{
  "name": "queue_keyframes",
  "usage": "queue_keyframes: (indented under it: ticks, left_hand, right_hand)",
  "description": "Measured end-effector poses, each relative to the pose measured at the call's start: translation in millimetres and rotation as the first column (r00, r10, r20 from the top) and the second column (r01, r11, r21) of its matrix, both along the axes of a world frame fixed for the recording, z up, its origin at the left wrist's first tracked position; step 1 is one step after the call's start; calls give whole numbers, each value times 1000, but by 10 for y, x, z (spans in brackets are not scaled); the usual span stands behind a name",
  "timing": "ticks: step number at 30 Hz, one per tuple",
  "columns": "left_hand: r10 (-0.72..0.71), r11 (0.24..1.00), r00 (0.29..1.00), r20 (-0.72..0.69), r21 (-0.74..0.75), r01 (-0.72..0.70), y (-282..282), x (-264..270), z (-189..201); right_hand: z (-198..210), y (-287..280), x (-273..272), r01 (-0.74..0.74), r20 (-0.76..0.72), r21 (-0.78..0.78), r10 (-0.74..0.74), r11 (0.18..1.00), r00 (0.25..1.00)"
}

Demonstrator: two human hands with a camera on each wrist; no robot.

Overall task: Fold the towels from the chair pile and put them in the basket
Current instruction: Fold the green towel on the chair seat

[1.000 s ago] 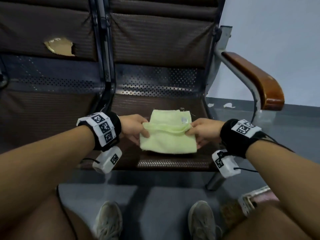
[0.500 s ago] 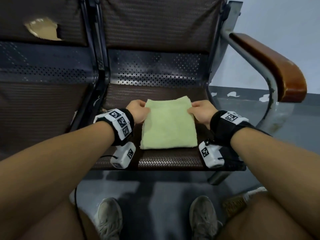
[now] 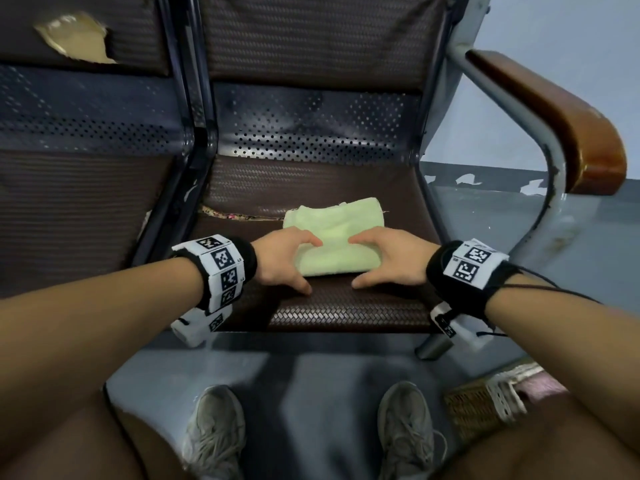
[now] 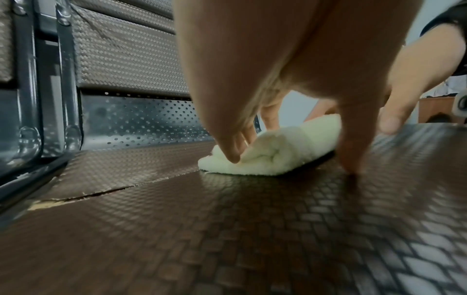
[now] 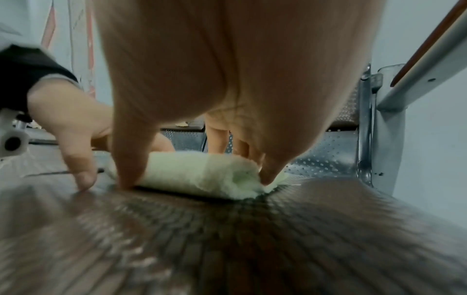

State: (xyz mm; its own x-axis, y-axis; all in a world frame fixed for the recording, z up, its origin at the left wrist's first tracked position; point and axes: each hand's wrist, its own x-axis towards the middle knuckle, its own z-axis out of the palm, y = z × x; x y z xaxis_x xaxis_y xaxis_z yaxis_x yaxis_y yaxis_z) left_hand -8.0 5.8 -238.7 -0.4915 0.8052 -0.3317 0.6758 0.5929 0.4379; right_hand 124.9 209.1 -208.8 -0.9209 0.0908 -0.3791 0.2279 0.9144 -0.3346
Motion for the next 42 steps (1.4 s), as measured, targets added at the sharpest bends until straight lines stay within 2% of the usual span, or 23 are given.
queue_keyframes:
  ticks: [3,7,10,12,15,17,19,21,22,25,28,31,33,34,36,38,40,42]
  left_hand:
    - [67,996,996,-54,66,-63,-37,-3,-16]
    - [186,970,982,-31,163,-179,-51,-30,103]
    - [293,906,934,202,252,-339,-67,-59,190]
    - [325,862,883,338,279,-424,-62,-56,207]
    - [392,819,849,355,285,-497,-11,-50,164]
    - [473,790,833,286,281,-545,14,-61,138]
    - [552,778,815,176,242,-580,11,-65,150]
    - [596,782,784,171,96,-616,7,-75,145]
    - [623,765,742,247,7,-644,18,-62,133]
    - [669,697,533,518,-190,-691,88,35,127]
    - [595,673,414,688,-146,-725,208,102,130]
    - [495,610,377,783,-4,-792,393,168,141]
    - [468,566,363,805,42,-823,519,241,167]
    - [475,558,379,794,61,-828,573,286,190]
    - [473,582,423,773,86,-809,689,399,262]
    - [409,623,450,794,117,-773,810,548,393]
    - [285,694,479,831,166,-701,947,716,581]
    - [123,771,459,880,206,-602,1055,906,769]
  right_hand:
    - [-31,14,11,-29,-40,95,33,995,999]
    - [107,-1,15,58,-141,77,-47,995,989]
    - [234,29,46,138,-178,-42,-143,990,974]
    - [277,37,62,227,-149,-214,-262,950,954]
    - [239,17,60,338,-49,-425,-394,840,918]
    - [155,11,48,390,21,-457,-429,799,903]
    - [60,11,25,428,33,-425,-459,798,888]
    - [1,18,-12,444,-7,-315,-470,839,883]
    - [-2,1,-28,455,-18,-276,-478,847,878]
    - [8,-40,-64,491,20,-283,-507,824,862]
    - [36,-80,-32,546,117,-392,-548,740,828]
    - [56,-149,59,604,255,-558,-575,569,777]
    - [102,-195,154,615,309,-590,-558,523,770]
    - [141,-203,208,620,318,-587,-555,521,769]
    - [236,-149,334,619,299,-548,-560,563,773]
    - [380,-20,478,631,244,-505,-604,589,759]
    - [545,129,645,657,163,-560,-711,505,685]
    - [700,228,841,618,81,-680,-797,395,599]
